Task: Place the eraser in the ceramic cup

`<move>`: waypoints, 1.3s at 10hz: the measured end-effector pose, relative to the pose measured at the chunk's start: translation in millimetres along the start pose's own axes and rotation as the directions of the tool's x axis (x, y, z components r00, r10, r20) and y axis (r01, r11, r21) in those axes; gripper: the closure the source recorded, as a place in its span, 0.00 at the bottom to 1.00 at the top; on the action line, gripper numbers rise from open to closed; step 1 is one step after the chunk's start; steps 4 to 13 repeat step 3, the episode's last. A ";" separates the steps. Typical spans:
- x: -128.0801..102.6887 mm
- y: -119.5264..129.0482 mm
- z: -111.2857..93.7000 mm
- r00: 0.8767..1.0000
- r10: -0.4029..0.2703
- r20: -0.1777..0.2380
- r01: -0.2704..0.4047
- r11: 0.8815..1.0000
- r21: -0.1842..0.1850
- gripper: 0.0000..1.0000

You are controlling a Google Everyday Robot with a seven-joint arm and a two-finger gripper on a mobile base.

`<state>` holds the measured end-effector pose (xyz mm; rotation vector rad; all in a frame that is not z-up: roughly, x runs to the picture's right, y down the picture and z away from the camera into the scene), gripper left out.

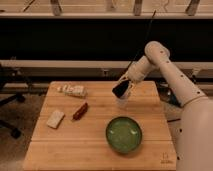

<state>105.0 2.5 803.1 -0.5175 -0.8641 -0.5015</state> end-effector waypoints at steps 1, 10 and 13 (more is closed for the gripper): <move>-0.6 -0.3 1.1 1.000 -0.002 0.001 0.002 1.000 -0.002 0.58; -1.3 -0.1 2.7 1.000 -0.004 0.002 0.004 1.000 -0.006 0.38; -1.3 -0.1 2.7 1.000 -0.004 0.002 0.004 1.000 -0.006 0.38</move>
